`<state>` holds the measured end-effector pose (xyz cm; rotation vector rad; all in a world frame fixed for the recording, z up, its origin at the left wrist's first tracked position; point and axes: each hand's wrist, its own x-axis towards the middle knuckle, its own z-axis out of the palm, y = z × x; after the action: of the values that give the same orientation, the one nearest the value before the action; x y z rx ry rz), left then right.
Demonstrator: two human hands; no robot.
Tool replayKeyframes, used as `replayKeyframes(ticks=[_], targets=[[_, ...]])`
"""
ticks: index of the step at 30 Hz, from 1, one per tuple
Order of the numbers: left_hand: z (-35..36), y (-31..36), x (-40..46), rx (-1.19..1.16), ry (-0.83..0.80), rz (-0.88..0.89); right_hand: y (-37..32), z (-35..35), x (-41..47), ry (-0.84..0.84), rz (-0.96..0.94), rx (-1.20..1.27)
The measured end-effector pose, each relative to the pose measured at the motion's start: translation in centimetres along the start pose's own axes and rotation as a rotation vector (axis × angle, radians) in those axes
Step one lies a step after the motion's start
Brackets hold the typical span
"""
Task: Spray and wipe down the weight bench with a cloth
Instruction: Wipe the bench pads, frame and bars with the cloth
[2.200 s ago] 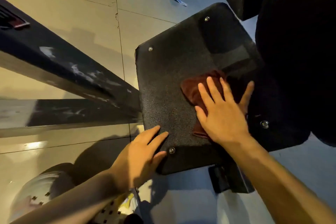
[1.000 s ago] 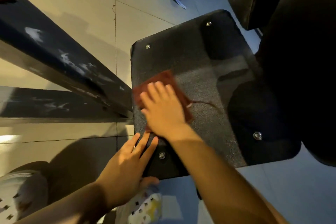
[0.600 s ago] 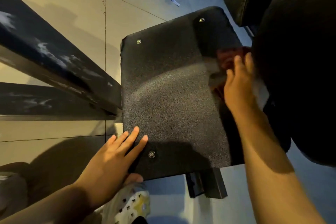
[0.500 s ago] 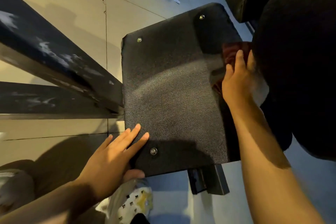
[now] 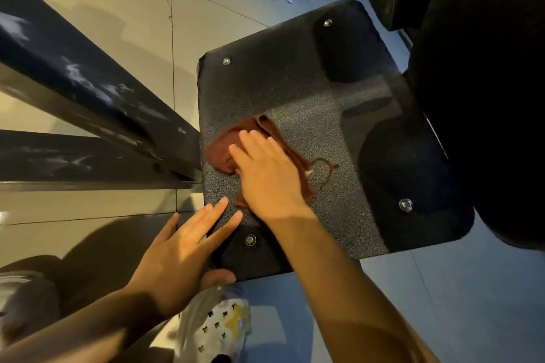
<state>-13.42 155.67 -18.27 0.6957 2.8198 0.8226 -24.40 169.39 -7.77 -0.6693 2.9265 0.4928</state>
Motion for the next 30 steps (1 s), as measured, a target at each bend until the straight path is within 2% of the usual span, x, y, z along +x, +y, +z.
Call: replayKeyframes(ticks=[4, 6, 8, 10, 12, 17, 20, 22, 25, 28, 30], targets=[[0.3, 0.1, -0.1, -0.094, 0.025, -0.011, 7.5, -4.6, -2.7, 0.208, 0.414, 0.087], [0.4, 0.0, -0.1, -0.140, 0.037, -0.013, 10.3, -7.2, -3.4, 0.247, 0.620, 0.050], [0.5, 0.0, -0.1, -0.162, 0.056, -0.006, 11.1, -8.0, -3.4, 0.236, 0.745, 0.019], [0.6, 0.2, -0.1, -0.178, 0.060, -0.006, 10.6, -7.1, -3.3, 0.258, 0.703, -0.073], [0.6, 0.3, -0.2, -0.174, 0.067, -0.013, 9.3, -5.6, -2.9, 0.244, 0.557, -0.144], [0.8, 0.9, -0.8, -0.068, 0.148, -0.026, 1.1, -0.8, 0.0, 0.111, 0.194, -0.128], [1.1, 0.2, -1.6, 0.015, 0.230, -0.006, -4.1, 2.6, 0.0, -0.026, -0.046, -0.114], [0.9, -0.7, -2.3, 0.045, 0.258, -0.044, -4.8, 3.8, -0.7, -0.055, -0.082, -0.081], [0.7, -1.4, -3.0, -0.022, 0.309, -0.076, -3.6, 3.6, -2.6, -0.003, -0.095, -0.031], [0.4, -1.0, -2.5, -0.079, 0.311, -0.029, 0.9, 1.3, -4.3, 0.112, 0.057, 0.010], [0.5, -0.3, -2.2, -0.103, 0.283, 0.022, 5.5, -1.4, -5.3, 0.193, 0.237, -0.013]])
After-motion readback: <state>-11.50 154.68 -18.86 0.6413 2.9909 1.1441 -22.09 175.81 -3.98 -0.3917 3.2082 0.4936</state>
